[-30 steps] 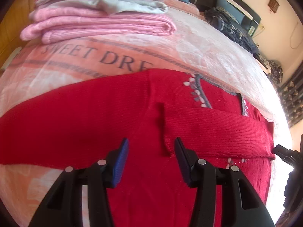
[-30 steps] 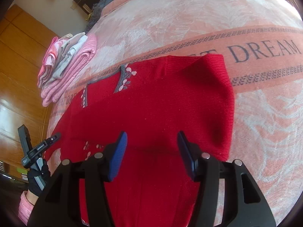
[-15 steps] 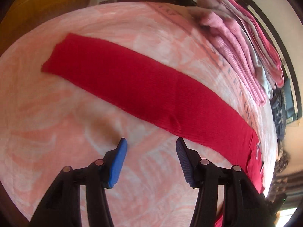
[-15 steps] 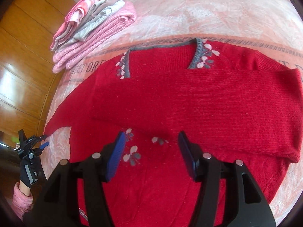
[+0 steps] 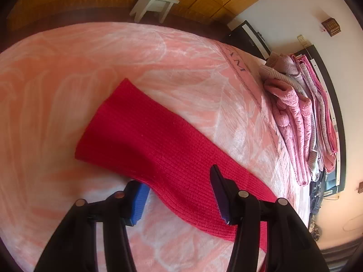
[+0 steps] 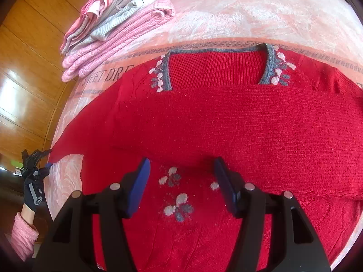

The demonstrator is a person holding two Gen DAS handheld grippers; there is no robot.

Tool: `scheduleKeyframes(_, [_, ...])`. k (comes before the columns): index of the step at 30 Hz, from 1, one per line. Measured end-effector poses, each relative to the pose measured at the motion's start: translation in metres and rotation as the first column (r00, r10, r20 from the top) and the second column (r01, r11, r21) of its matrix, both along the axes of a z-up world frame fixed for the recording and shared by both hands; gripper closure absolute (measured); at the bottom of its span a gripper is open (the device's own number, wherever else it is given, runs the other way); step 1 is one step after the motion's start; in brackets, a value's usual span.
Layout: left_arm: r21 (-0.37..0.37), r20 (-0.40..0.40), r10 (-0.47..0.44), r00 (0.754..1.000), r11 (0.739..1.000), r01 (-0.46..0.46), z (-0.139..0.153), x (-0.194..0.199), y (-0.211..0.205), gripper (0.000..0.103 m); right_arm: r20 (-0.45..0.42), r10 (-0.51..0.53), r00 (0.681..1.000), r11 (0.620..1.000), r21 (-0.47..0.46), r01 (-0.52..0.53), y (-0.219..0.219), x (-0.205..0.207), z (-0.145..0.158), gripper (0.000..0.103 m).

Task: Fold small clothes
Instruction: 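Move the left tool to the other sleeve cuff and grasp it, then fold the held sleeve with the left tool across the chest, then release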

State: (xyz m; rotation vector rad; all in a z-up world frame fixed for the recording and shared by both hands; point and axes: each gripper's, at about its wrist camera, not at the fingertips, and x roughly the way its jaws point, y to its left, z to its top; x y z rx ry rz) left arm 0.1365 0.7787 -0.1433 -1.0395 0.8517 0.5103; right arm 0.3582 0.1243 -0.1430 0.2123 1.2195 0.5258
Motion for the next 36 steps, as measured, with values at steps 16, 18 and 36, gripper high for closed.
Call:
scheduleKeyframes(16, [0.262, 0.042, -0.137, 0.99, 0.957, 0.121, 0.041, 0.027, -0.049, 0.092, 0.02, -0.02, 1.0, 1.0, 0.004, 0.02, -0.017, -0.006, 0.006, 0.045])
scheduleKeyframes(18, [0.289, 0.05, -0.193, 0.98, 0.942, 0.171, 0.048, 0.041, -0.07, 0.093, 0.03, -0.031, 0.999, 0.999, -0.009, 0.031, -0.024, -0.007, 0.008, 0.045])
scheduleKeyframes(36, [0.326, 0.095, -0.659, 0.746, 0.729, 0.602, 0.065, 0.161, -0.349, 0.093, 0.018, -0.145, 0.989, 0.989, 0.004, 0.145, -0.123, -0.018, 0.003, 0.044])
